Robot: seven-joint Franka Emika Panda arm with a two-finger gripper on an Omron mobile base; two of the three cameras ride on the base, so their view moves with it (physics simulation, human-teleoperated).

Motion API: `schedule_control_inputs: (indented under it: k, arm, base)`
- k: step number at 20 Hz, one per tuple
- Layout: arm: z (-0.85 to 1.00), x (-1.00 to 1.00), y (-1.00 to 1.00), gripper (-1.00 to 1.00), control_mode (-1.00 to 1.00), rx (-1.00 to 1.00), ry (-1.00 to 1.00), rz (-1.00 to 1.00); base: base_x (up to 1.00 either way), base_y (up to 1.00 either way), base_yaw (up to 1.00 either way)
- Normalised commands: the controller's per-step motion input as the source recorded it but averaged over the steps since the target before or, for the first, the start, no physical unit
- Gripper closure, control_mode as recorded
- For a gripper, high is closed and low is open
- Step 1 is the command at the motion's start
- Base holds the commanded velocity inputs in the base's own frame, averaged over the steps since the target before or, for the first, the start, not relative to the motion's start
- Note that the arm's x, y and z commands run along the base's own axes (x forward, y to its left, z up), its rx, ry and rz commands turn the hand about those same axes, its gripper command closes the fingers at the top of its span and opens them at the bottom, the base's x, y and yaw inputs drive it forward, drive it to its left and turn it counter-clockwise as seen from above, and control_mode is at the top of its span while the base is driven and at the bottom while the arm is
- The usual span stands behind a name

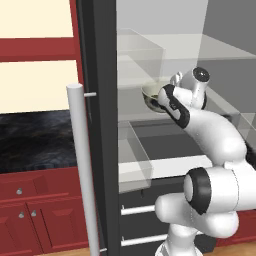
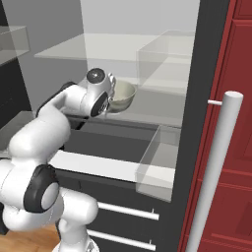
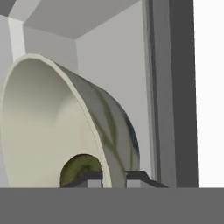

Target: Move the cup from next to the sink to the open cabinet. Then, move the bowl with the kiwi to the fridge to clear the area for faucet cleaning.

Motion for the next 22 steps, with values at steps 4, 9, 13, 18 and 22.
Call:
schedule_control_inputs:
  k: [4,9,13,18,22]
  arm:
    - [-0.01,1.00,0.01,-1.00,-1.00,0.00,0.00,-0.06]
    - [0.00,0.37,0.00,-1.00,-1.00,0.00,0.01,-0.03]
    - [0.06,-0.81,0.00,-1.00,-1.00,0.03,-0.01,0.00]
    - [0.34,-1.00,0.00,-1.00,-1.00,0.03,-0.21,0.00]
    - [0.55,-1.00,0.00,-1.00,-1.00,0.00,-0.41,0.00]
  base:
    - [0.00,0.00,0.00]
    - [0.00,0.00,0.00]
    - [0.00,0.00,0.00]
    - [0.00,0.00,0.00]
    - [0.00,0.00,0.00]
